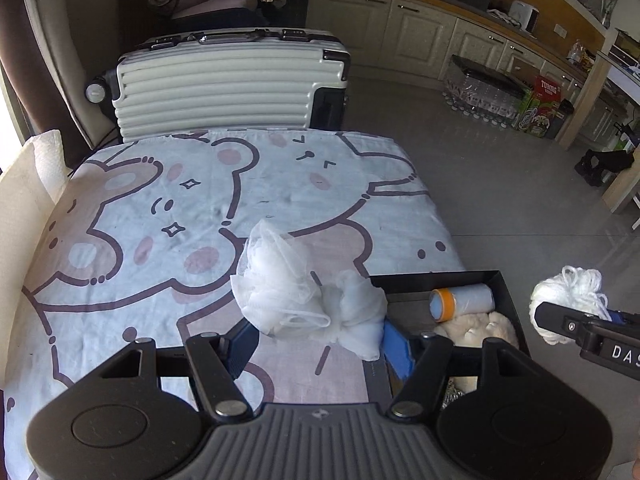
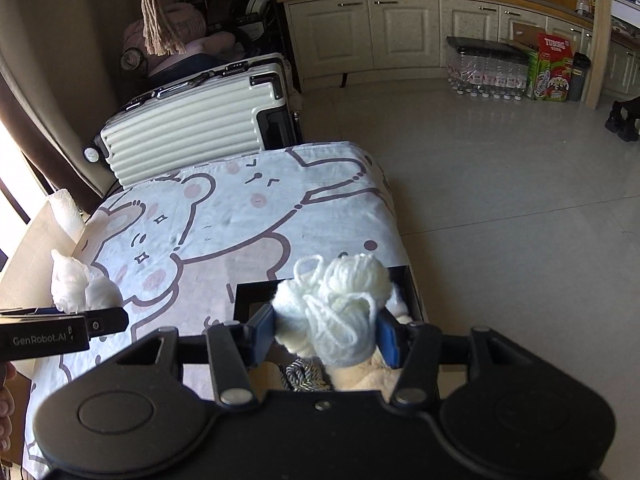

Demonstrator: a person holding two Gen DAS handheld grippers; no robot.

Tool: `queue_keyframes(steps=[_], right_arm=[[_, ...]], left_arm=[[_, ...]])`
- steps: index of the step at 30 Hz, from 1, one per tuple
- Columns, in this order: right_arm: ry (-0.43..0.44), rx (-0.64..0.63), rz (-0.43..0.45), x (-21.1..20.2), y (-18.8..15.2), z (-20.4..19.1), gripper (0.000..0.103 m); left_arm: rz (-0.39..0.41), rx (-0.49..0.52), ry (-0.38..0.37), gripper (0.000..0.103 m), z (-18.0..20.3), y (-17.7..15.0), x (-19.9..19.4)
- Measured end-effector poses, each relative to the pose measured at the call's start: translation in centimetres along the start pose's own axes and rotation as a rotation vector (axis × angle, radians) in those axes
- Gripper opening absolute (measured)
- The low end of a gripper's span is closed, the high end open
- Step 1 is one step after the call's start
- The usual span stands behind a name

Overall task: Organize objects
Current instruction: 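Carry the tissue and yarn ball over the black box with both grippers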

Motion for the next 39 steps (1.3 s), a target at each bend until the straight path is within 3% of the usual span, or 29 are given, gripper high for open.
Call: queue_keyframes(steps=[17, 26, 34, 39], right_arm=[[0.028, 0.039, -0.021, 2.0, -0.2, -0.7, 0.053], [0.007, 0.171, -0.042, 3.8, 0.3, 1.2, 0.053], [-0.034, 0.3, -0.117, 5.8, 0.3, 3.1, 0.053], [-0.062, 0.375, -0.165, 7.4, 0.5, 4.0, 0.053]], left_arm=[[-0.01, 0.021, -0.056, 0.067, 2.1, -0.1, 1.4], [0.015, 0.357, -0.185, 0.067, 7.5, -0.7, 3.5], [0.016, 0.528, -0.271, 0.067, 9.3, -1.0, 6.1], [-0.03, 0.588, -0.326, 0.068, 9.1, -1.6, 8.7]])
Point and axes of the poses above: each gripper's, at about its wrist camera, not at the fingertips, and x roughly the way its jaws point, z to its right, y to its top, the point moved 9 cm from there along x, roughly the way its jaws point, and after that the axes turned 6 degrees about z, right-handed, at the moved point
